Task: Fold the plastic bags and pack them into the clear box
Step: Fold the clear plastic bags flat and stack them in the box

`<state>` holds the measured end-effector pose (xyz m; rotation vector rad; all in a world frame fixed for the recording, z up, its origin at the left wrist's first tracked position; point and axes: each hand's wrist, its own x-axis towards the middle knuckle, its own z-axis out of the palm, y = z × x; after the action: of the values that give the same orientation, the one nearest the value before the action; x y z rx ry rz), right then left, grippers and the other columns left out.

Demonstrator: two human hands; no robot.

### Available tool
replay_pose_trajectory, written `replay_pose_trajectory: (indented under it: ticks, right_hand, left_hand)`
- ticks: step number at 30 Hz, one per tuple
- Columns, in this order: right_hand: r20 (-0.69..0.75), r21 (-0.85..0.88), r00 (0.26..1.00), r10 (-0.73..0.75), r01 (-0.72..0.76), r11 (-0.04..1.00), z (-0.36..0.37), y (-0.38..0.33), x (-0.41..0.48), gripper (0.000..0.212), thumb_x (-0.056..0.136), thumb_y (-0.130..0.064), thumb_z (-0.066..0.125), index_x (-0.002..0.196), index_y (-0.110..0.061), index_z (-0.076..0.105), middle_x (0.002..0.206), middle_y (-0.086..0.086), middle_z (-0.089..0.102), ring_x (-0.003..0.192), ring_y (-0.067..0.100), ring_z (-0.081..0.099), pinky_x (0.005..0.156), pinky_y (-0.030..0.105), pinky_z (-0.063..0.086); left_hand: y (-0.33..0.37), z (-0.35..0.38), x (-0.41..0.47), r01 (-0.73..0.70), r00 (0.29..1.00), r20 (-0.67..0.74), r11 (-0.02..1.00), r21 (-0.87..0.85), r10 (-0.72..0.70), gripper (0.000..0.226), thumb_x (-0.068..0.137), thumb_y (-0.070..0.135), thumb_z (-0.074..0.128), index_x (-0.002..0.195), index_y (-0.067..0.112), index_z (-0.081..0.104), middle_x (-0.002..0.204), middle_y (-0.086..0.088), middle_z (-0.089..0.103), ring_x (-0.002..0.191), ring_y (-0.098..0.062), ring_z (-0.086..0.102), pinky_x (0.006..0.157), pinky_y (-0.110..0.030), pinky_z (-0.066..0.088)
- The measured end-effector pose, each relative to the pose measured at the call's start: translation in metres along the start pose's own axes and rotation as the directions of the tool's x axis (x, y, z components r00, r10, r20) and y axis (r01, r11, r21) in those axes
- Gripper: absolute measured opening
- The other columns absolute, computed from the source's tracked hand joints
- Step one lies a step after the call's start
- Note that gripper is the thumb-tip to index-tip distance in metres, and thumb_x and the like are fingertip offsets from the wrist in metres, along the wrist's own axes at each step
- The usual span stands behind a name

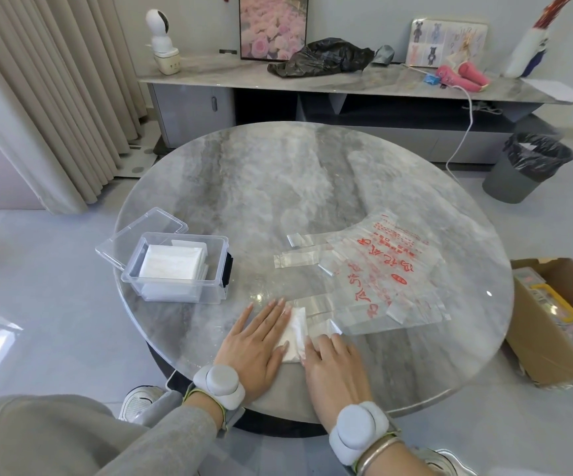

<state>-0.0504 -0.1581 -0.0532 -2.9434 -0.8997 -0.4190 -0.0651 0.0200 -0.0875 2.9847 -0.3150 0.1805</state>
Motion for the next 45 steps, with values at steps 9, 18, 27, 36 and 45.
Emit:
replay_pose_trajectory:
  ticks: [9,18,27,36,45]
  right_hand:
    - [0.591,0.580,0.655,0.471,-0.751,0.317,-0.015,0.014,0.023,0.021,0.087,-0.030,0.065,0.105,-0.020,0.065,0.092,-0.006,0.069,0.085,0.015,0.067,0.082,0.033,0.053]
    - [0.724,0.560,0.569,0.390,-0.815,0.150,-0.017,0.008,0.036,0.020,0.082,-0.032,0.073,0.068,-0.023,0.063,0.065,0.003,0.067,0.061,0.021,0.065,0.073,0.039,0.059]
    - [0.445,0.559,0.835,0.324,-0.541,0.628,-0.026,0.008,0.040,0.011,0.085,-0.038,0.068,0.081,-0.030,0.062,0.075,-0.015,0.063,0.074,0.007,0.061,0.071,0.024,0.050]
    - [0.439,0.725,0.870,0.223,-0.490,0.484,-0.026,0.008,0.047,0.012,0.084,-0.029,0.071,0.082,-0.039,0.064,0.076,-0.009,0.070,0.072,0.012,0.067,0.074,0.039,0.057]
    - [0.370,0.917,0.865,0.340,-0.398,0.013,-0.051,-0.020,0.073,0.007,0.087,-0.009,0.067,0.085,-0.014,0.072,0.079,0.007,0.070,0.060,0.019,0.065,0.059,0.038,0.059]
  left_hand:
    - [0.002,0.001,0.000,0.019,1.000,0.014,1.000,-0.009,-0.019,0.058,0.099,0.041,0.027,0.150,0.015,0.036,0.158,-0.003,0.029,0.146,-0.019,0.026,0.113,-0.046,0.019]
    - [0.004,0.001,0.001,0.031,0.999,0.026,1.000,0.006,-0.031,0.059,0.098,0.044,0.032,0.148,0.015,0.041,0.157,-0.003,0.033,0.144,-0.019,0.030,0.112,-0.045,0.021]
    - [-0.007,-0.032,0.018,0.146,0.984,-0.050,0.940,-0.308,-0.170,0.065,0.090,0.051,0.042,0.147,0.021,0.039,0.153,0.001,0.037,0.138,-0.019,0.035,0.111,-0.040,0.034]
    - [-0.029,-0.078,0.015,0.459,0.854,0.170,0.559,-0.690,-0.491,0.007,0.090,0.027,0.067,0.096,0.025,0.071,0.089,0.008,0.071,0.082,-0.006,0.063,0.076,-0.015,0.048]
    - [-0.048,-0.112,-0.004,0.419,0.712,0.248,0.114,-0.901,-0.657,0.010,0.084,0.019,0.076,0.090,0.011,0.074,0.075,-0.002,0.070,0.057,-0.002,0.057,0.050,-0.014,0.044]
